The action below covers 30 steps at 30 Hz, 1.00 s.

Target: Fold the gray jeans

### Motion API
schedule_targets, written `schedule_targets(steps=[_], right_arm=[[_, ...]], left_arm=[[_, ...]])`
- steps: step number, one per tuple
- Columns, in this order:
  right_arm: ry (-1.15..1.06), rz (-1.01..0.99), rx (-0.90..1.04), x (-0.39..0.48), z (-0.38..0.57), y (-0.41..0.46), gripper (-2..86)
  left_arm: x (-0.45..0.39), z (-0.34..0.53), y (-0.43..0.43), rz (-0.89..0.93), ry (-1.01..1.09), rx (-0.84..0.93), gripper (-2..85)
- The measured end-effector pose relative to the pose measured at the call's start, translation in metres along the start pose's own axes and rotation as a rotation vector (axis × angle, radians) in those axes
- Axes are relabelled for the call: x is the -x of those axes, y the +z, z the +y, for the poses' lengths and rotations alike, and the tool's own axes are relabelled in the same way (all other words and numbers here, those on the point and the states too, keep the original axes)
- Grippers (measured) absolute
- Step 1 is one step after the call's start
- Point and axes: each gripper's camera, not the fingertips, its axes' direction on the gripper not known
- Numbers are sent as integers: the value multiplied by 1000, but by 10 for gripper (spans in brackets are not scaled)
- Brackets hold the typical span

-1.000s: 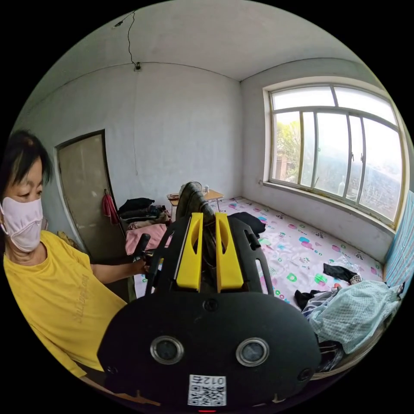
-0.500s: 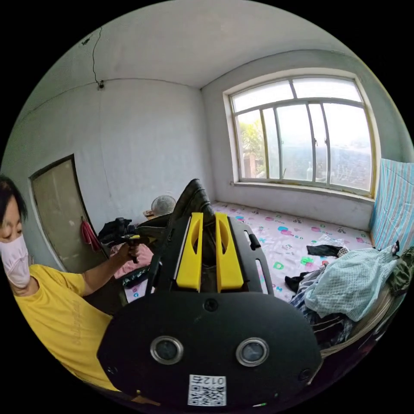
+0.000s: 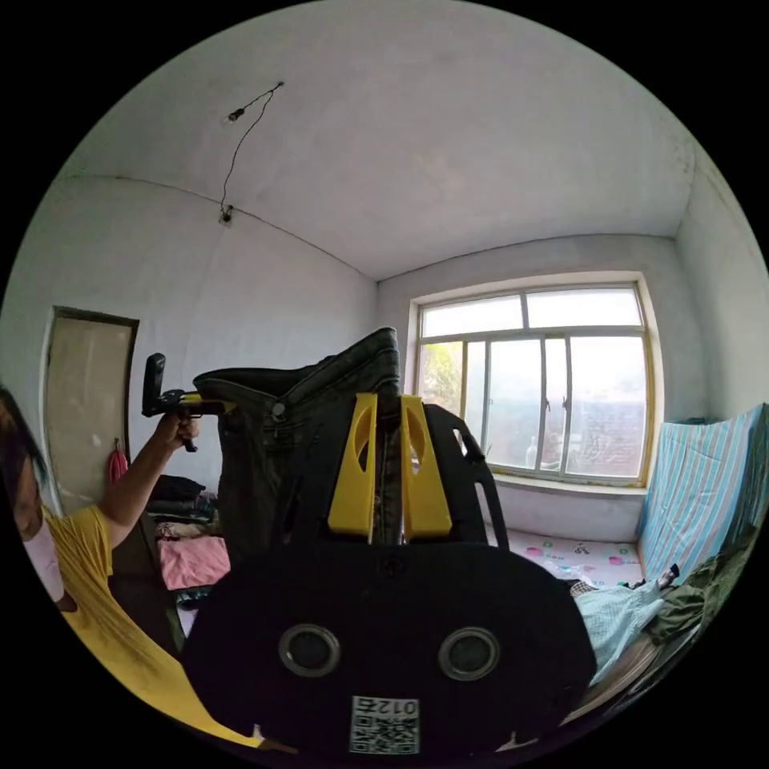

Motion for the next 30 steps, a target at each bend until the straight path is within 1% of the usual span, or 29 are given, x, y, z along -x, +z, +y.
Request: schedule_targets(steps=[2,4,9,14,19,26,30], right_arm=[[17,-34,-12,2,2,-13,15],[-33,-15,-27,16,5,-31,16],[-95,-3,-91,41,4,-66,18],[-153,45,-197,61,-2,-106,17],[-223,87,-287,78,-16,-139,17],[-249,110,-302,63,-32,-134,15],[-242,104,-263,31,-36,-99,15]], left_arm=[[-19,-11,-15,-4,-8,12,13],[-31,-15,-25,8,-12,17,13],[-69,-29,-57,-60,40,21,15],[-98,-49,-103,-87,81,-50,16],[-114,-64,-130,-122,134,-89,17],[-98,-69,-139,-101,165,-134,18],[-75,-67,-119,-103,173,-116,19]])
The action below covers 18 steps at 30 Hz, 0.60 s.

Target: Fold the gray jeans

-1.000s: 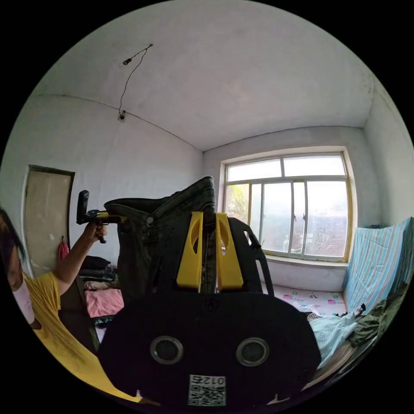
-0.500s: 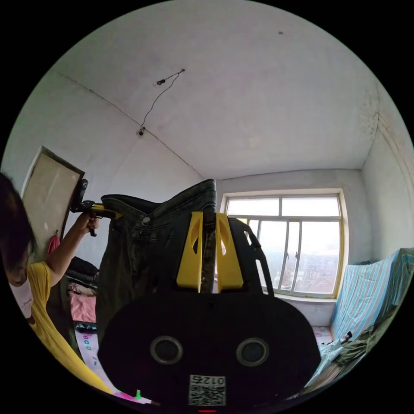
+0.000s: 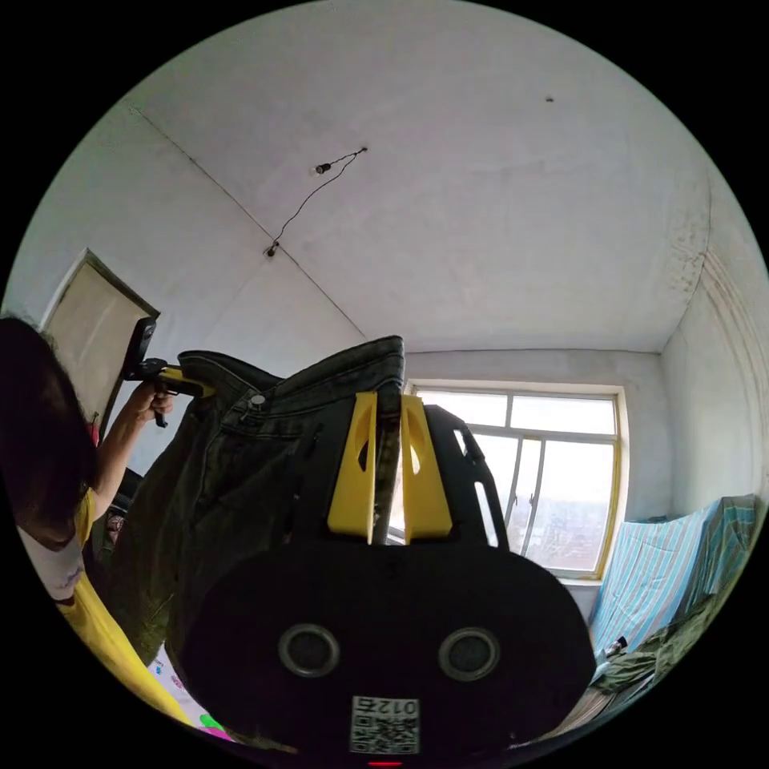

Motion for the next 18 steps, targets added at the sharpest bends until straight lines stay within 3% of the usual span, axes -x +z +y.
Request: schedule_targets(steps=[8,18], right_arm=[[105,-15,192,-82,79,143,17],[378,-12,640,-229,368,415,18]], left_arm=[[92,58,151,107,-88,188,16],[192,252,475,338,-293,560,10]])
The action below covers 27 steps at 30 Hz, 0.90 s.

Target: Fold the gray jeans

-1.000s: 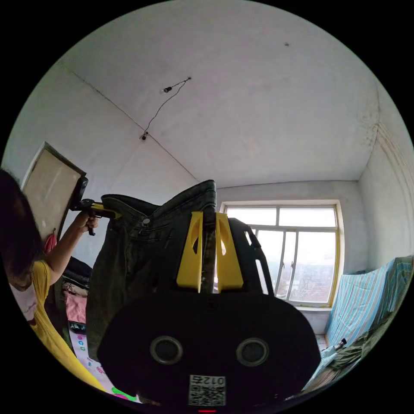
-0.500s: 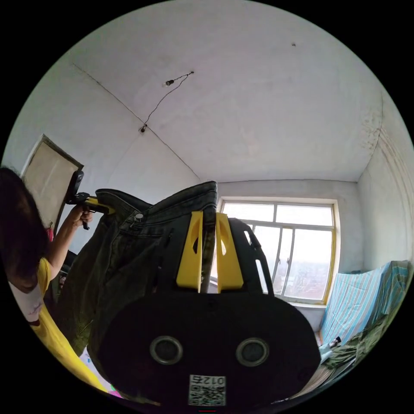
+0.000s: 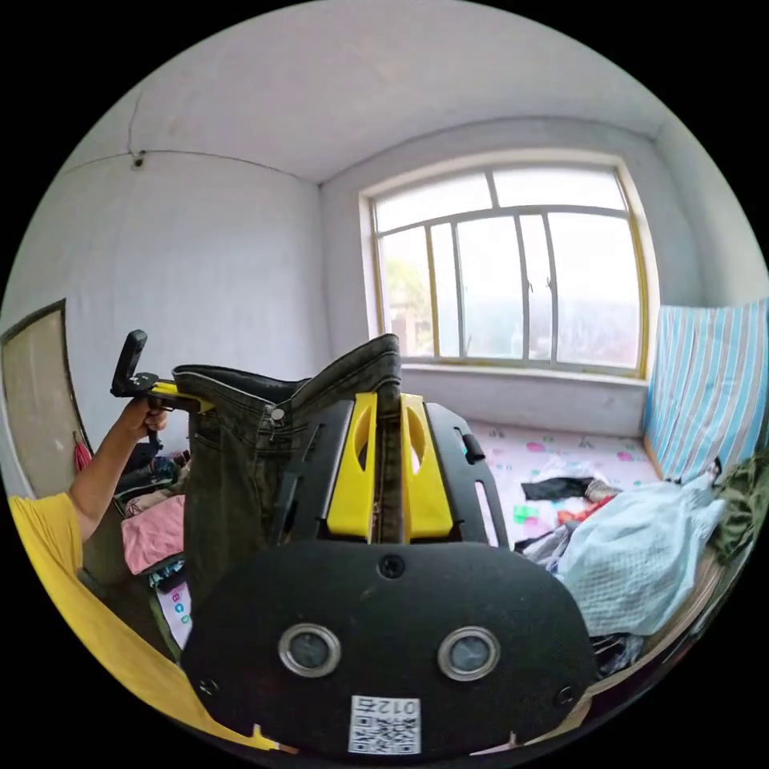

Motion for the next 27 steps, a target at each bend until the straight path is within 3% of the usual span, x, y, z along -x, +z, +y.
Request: schedule_targets(steps=[3,7,10,12,18,27], right_arm=[[91,6,159,-69,17,128,20],[257,94,430,-169,44,319,21],[322,335,548,-215,72,398,19],[354,313,592,-238,91,423,17],[370,201,776,-274,177,429,9],[441,153,988,-259,260,318,4]], left_arm=[[75,1,122,82,-82,155,8],[197,12,302,189,-346,340,6],[274,51,399,129,-643,435,5],[305,79,429,93,-727,429,4],[351,171,460,170,-637,477,4],[320,361,371,339,-658,609,4]])
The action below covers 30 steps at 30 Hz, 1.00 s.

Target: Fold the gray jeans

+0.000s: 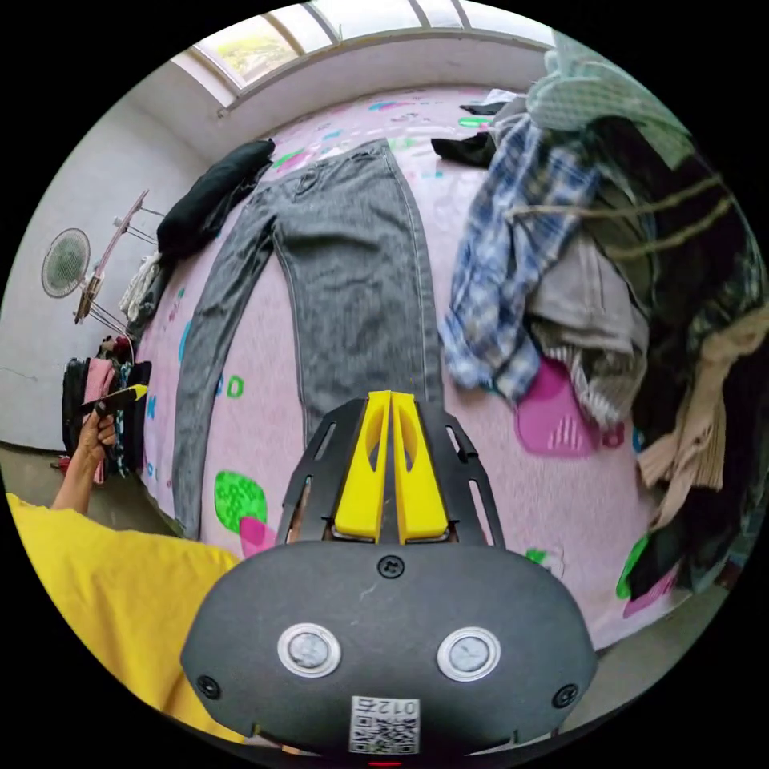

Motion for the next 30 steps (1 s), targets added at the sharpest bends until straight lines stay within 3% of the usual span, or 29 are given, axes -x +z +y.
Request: schedule_targets(steps=[8,13,21,30], right_arm=[[5,27,165,-8,37,30,2],[-169,191,208,6,29,50,0],[-256,343,277,20,-5,63,4],[-128,321,239,-3,-32,58,7]], left_arm=[[61,88,61,-90,-113,222,3],[90,105,80,-145,-136,254,3],[124,129,96,-209,-88,251,4],[173,125,117,-150,-30,227,3]])
